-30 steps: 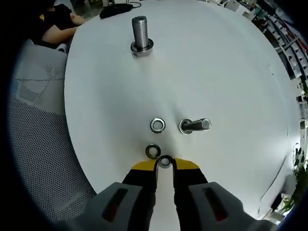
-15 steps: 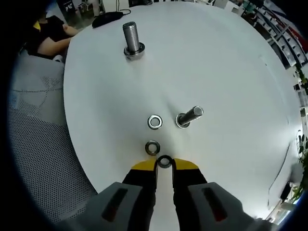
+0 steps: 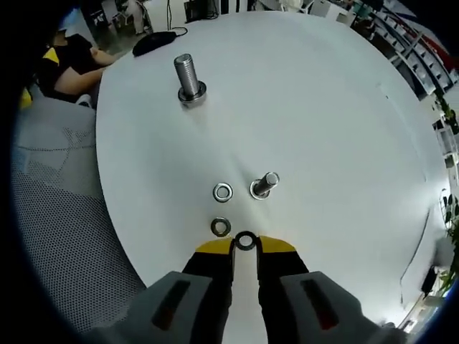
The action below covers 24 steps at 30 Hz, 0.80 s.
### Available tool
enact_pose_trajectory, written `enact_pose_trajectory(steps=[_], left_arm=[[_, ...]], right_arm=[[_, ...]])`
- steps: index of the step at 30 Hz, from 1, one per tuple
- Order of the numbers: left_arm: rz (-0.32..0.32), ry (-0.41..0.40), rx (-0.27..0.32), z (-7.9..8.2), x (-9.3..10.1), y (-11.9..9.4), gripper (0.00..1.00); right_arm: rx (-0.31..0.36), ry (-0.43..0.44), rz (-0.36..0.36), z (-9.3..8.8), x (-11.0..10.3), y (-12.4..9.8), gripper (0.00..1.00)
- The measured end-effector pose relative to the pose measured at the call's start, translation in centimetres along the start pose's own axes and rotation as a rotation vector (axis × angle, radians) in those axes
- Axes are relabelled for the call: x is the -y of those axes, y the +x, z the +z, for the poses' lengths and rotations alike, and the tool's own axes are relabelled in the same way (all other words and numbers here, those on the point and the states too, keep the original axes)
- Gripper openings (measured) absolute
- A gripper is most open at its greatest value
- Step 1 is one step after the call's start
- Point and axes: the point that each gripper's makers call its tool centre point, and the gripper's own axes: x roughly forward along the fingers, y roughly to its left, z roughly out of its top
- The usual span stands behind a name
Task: Place the washer onto the threaded stud by aligning its center hole with the stud, sliding it down to the base, and recovering from edge contact or off-axis alignment until the washer reaches the visible bottom stop.
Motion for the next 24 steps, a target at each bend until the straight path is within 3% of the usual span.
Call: enact_pose_trajectory(steps=[10, 20, 24], left_arm=[[-0.006, 0.002, -0.005, 0.0, 0.1, 0.0, 0.29], [-0.01, 0.003, -0.005, -0.1, 0.2, 0.0, 0.29], [-0.011, 0.003, -0.008, -0.1, 0.1, 0.1, 0.29]], right_arm=[[0.05, 0.006, 0.01, 1.3, -0.2, -0.4, 0.14], [0.124, 0.01, -0.004, 3.0, 0.5, -2.3, 0.14], [0.14, -0.031, -0.018, 3.3, 0.5, -3.1, 0.14]])
